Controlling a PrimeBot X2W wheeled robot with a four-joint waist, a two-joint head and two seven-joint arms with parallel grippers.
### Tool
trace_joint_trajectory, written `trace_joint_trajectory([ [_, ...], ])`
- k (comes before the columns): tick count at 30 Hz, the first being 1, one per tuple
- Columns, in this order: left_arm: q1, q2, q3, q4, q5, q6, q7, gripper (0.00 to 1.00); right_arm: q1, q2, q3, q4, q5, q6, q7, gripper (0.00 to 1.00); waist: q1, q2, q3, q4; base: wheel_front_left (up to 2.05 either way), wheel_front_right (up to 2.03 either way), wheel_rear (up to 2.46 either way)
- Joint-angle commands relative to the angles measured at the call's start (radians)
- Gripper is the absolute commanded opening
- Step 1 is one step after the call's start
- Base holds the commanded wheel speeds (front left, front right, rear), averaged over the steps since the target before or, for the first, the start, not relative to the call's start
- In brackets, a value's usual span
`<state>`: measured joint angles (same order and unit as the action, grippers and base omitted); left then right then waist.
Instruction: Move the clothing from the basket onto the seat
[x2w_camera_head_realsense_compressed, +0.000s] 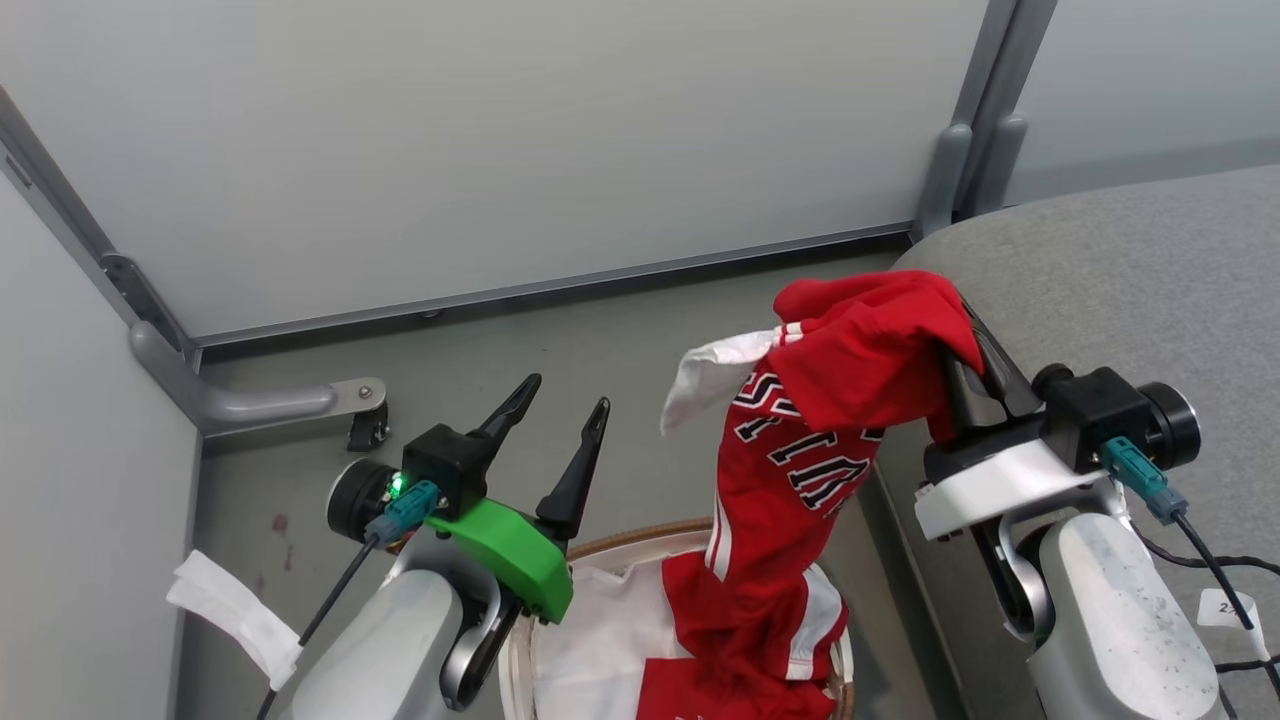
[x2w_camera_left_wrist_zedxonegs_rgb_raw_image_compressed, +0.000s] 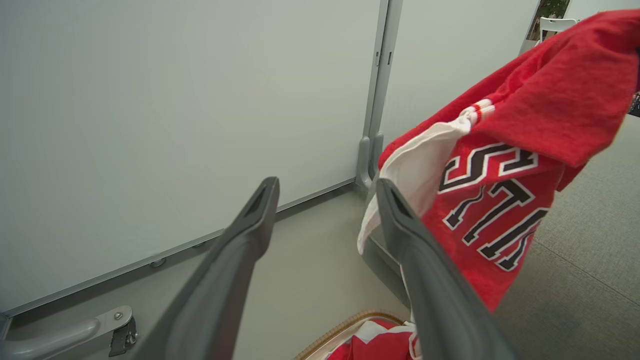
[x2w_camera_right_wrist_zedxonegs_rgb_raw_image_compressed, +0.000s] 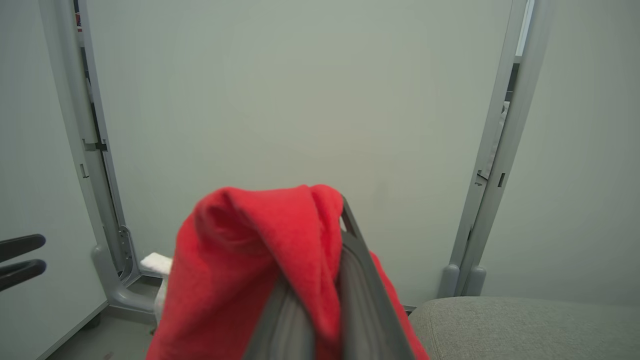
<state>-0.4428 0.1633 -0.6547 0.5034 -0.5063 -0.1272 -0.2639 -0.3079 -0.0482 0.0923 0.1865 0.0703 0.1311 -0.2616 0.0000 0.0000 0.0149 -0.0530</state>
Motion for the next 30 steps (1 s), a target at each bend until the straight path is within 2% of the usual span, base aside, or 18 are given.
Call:
trace_joint_trajectory([
  [1, 0.020, -0.008, 0.010, 0.000, 0.005, -0.004, -0.001, 1.00, -0.013, -0.004, -0.006, -0.002, -0.007, -0.001, -0.005, 0.00, 0.0000, 0.0000, 0.002, -0.008, 0.00, 0.00, 0.00],
  [11, 0.070, -0.040, 0.064, -0.022, 0.036, -0.005, -0.001, 1.00, -0.035, -0.004, -0.060, -0.026, -0.054, -0.001, -0.005, 0.00, 0.0000, 0.0000, 0.016, -0.112, 0.00, 0.00, 0.00],
  [21, 0.058, -0.065, 0.038, -0.031, 0.046, -0.005, -0.001, 1.00, -0.052, -0.004, -0.163, -0.042, -0.104, -0.001, -0.005, 0.00, 0.0000, 0.0000, 0.058, -0.240, 0.00, 0.00, 0.00],
  [30, 0.021, -0.069, 0.017, -0.029, 0.063, -0.005, -0.001, 1.00, -0.082, -0.004, -0.202, -0.053, -0.115, -0.001, -0.005, 0.00, 0.0000, 0.0000, 0.125, -0.290, 0.00, 0.00, 0.00],
])
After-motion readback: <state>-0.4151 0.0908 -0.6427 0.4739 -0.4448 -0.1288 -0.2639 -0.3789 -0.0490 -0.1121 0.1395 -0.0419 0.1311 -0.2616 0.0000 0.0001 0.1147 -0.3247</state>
